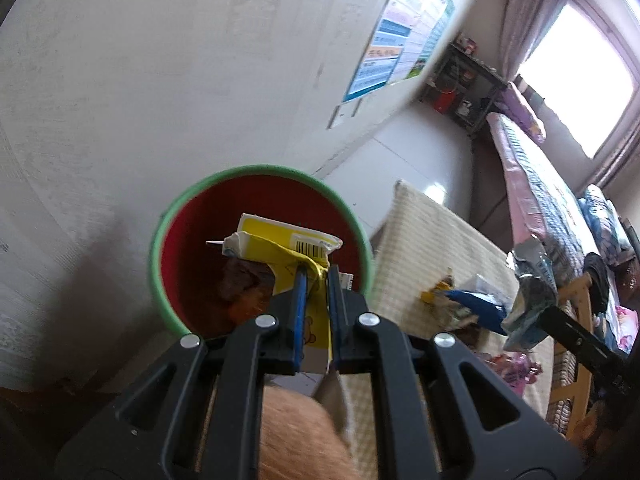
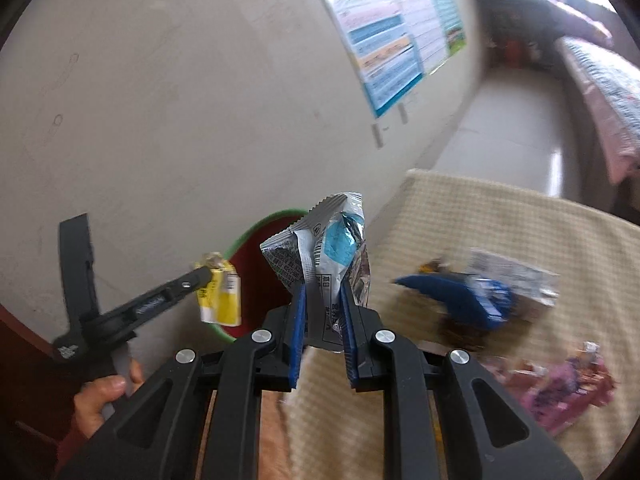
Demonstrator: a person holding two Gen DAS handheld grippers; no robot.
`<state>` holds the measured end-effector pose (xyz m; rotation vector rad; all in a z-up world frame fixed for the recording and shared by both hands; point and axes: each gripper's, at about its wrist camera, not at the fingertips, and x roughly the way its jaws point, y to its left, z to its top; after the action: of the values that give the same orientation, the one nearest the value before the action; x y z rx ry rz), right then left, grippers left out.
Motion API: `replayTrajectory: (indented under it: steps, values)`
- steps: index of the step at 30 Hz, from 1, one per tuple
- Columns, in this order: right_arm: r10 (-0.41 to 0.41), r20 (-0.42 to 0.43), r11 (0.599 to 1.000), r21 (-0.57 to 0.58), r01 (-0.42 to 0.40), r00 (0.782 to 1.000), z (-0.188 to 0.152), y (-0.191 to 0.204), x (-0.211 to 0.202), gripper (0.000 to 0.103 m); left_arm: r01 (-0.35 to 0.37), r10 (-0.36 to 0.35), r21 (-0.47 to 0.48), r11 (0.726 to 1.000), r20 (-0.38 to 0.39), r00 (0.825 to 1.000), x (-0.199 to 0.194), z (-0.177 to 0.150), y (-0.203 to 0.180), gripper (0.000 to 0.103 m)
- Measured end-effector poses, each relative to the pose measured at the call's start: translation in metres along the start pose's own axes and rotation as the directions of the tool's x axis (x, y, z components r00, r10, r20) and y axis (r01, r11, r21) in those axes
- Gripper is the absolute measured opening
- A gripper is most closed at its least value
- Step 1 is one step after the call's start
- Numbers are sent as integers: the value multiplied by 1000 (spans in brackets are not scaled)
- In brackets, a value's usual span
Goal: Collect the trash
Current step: 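Release the yellow wrapper into the bucket while the right releases the silver wrapper there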
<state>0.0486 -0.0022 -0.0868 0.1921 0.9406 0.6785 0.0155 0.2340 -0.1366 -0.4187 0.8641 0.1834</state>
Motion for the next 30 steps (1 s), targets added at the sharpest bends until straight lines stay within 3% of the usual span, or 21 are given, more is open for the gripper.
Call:
replayTrajectory:
  steps: [6,11,18,19,20,21,22,30]
  values:
    - [61,-90,998,13,-60,994,18,20,54,17,-25,25,-25,999,-23,999,13,9,26,9]
    - [56,-166,998,26,-52,985,25,27,97,17,-33,31,-35,999,-43,999,25,13,37,9]
    - [51,-182,999,15,-49,982,25,36,114,19,-39,36,-39,998,-65,997,37,16,44,10]
    - [49,-181,999,10,-48,982,26,38,116,19,-51,48,-45,998,-57,997,37,17,46,15]
    - [51,-182,999,9,-50,982,28,40,117,26,-56,53,-52,997,-52,997,37,18,47,37]
    - [59,-181,998,16,-57,982,29,41,118,34,-56,54,-56,997,-46,998,37,19,46,50]
    - [68,-175,998,23,-65,982,29,40,117,36,-59,57,-59,997,-31,998,35,20,47,55]
    - [61,-123,998,18,-60,990,21,29,77,36,-63,63,-40,997,-20,998,27,15,42,55]
